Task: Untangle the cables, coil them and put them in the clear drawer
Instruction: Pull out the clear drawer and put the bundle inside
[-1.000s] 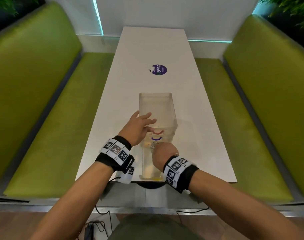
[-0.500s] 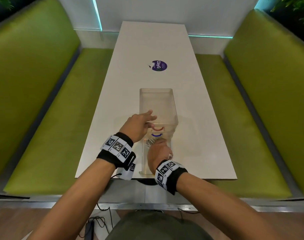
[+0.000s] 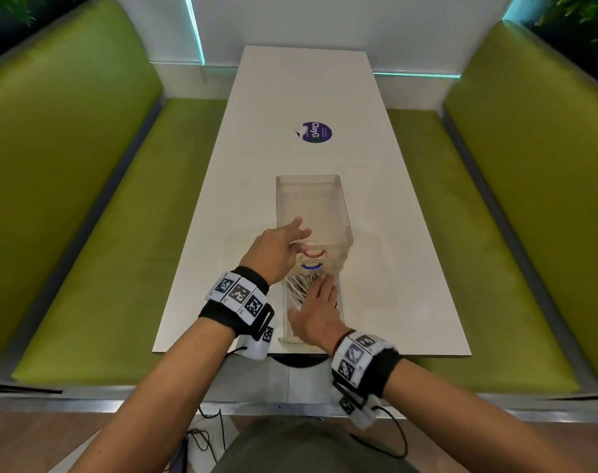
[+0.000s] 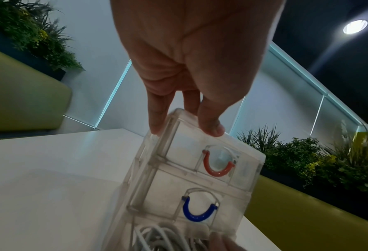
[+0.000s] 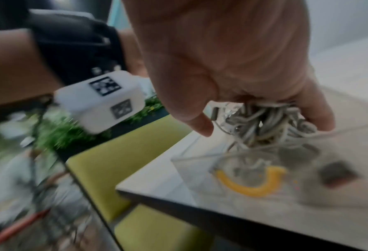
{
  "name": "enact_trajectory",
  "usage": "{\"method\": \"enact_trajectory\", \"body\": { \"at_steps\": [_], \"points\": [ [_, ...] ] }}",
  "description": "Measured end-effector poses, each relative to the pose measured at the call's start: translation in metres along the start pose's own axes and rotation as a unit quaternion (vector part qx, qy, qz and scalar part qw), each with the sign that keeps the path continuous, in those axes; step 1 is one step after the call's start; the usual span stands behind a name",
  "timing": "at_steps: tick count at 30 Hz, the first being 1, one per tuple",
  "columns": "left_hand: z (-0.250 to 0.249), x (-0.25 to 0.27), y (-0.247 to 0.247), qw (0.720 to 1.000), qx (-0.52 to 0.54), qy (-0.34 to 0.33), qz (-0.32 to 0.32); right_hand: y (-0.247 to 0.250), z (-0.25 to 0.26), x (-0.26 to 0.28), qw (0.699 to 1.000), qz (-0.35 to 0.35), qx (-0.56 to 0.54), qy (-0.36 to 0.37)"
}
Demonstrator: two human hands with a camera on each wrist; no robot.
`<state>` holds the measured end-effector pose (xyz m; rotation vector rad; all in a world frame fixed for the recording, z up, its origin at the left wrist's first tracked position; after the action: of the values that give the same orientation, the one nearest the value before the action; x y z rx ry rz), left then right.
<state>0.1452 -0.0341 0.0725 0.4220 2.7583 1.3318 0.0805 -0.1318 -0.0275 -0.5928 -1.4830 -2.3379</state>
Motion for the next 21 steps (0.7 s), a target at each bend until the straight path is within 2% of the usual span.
{"method": "enact_trajectory", "body": {
  "at_steps": [1,3,4,6,12,18,21],
  "points": [
    [0.0,0.0,0.0,1.0,0.005,0.001,-0.001,-0.004,-0.006,0.006,0.998,-0.01,0.034,0.048],
    [0.001,-0.001,0.0,1.0,0.01,0.004,0.002,-0.01,-0.015,0.019,0.979,-0.084,0.127,0.136],
    [0.001,-0.001,0.001,1.0,0.01,0.005,0.003,-0.012,-0.019,0.022,0.966,-0.122,0.163,0.158],
    [0.001,0.0,0.001,1.0,0.008,0.002,0.005,-0.02,-0.024,0.019,0.953,-0.146,0.2,0.176],
    [0.002,0.0,-0.001,0.999,0.013,-0.006,0.031,-0.021,-0.011,0.006,0.959,-0.121,0.212,0.147],
    [0.001,0.002,0.002,0.999,0.014,-0.005,0.035,-0.009,0.003,-0.003,0.959,-0.158,0.195,0.133],
    [0.001,0.0,0.004,0.999,0.013,0.003,0.034,-0.014,0.001,-0.011,0.972,-0.121,0.16,0.119]
  ]
}}
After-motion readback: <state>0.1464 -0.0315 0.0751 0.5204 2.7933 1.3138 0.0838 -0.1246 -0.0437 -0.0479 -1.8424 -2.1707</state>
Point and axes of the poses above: each hand's wrist, its own x-axis away from the middle knuckle, its own y-axis out of the back of the hand, z = x × y, the point moved 5 cm from there along -x, towards the middle knuckle, and after that the axes turned 3 degrees about z, right-handed, at the moved point
